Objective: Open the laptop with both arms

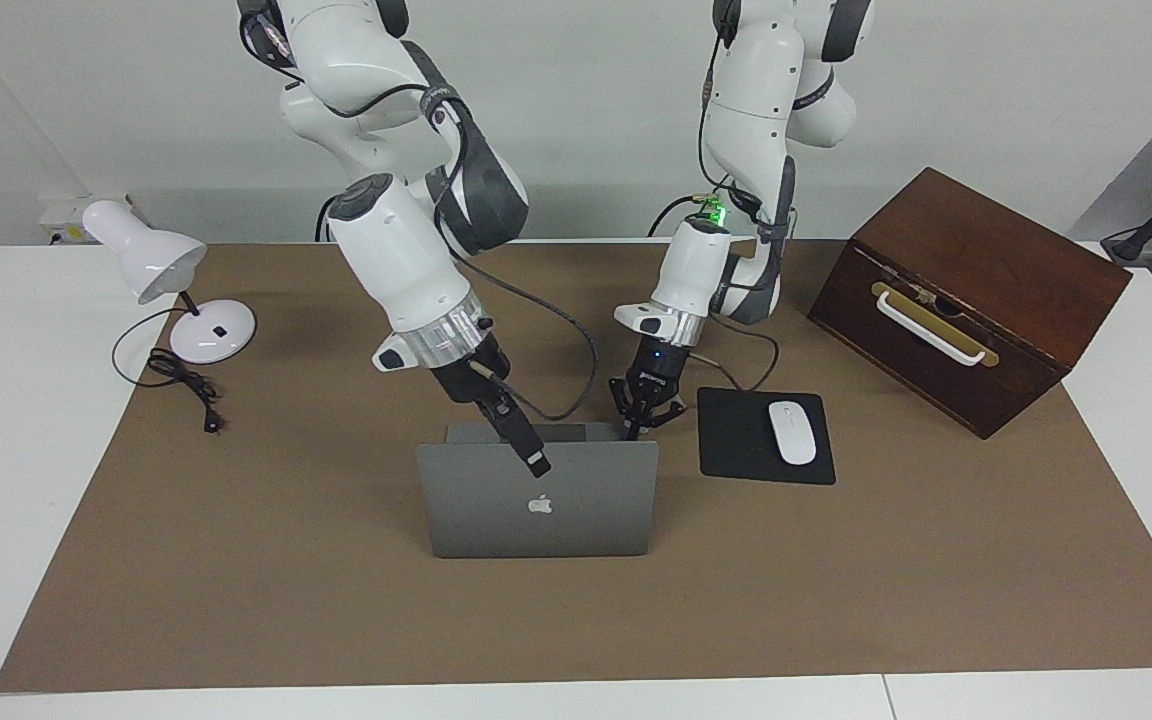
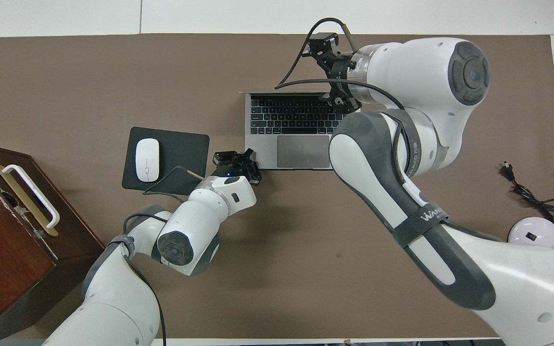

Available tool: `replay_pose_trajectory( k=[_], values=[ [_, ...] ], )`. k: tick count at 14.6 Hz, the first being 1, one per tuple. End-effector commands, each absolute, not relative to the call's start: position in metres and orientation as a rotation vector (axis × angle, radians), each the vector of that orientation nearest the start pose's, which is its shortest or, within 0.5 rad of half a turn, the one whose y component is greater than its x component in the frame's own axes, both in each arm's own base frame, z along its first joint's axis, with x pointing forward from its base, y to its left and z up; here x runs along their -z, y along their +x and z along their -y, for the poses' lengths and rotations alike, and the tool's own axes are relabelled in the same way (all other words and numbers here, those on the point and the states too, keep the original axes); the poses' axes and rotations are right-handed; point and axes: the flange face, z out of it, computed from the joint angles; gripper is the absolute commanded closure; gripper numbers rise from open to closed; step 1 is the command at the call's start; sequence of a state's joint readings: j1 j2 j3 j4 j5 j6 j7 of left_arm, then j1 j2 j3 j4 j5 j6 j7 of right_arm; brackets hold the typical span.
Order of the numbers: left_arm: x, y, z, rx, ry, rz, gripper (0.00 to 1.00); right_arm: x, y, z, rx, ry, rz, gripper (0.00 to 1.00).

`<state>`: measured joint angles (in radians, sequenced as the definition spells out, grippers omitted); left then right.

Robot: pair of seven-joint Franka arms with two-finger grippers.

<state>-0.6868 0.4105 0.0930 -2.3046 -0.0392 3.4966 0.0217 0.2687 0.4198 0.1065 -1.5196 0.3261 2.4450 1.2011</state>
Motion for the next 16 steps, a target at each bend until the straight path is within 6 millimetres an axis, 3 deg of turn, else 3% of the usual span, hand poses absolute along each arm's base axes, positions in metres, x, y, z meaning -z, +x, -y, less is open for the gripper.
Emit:
replay_pose_trajectory(
  k=[1, 16],
  values=[
    [-0.2393, 0.4703, 0.3237, 1.187, -2.954, -0.936, 1.00, -0.4714, 0.6834, -0.2563, 0.191, -2.236, -1.268, 0.00],
    [-0.2388, 0.4699, 0.3234, 1.185, -2.955, -0.937, 1.00, -0.4688, 0.6854, -0.2520, 0.199, -2.248, -1.260, 0.00]
  ],
)
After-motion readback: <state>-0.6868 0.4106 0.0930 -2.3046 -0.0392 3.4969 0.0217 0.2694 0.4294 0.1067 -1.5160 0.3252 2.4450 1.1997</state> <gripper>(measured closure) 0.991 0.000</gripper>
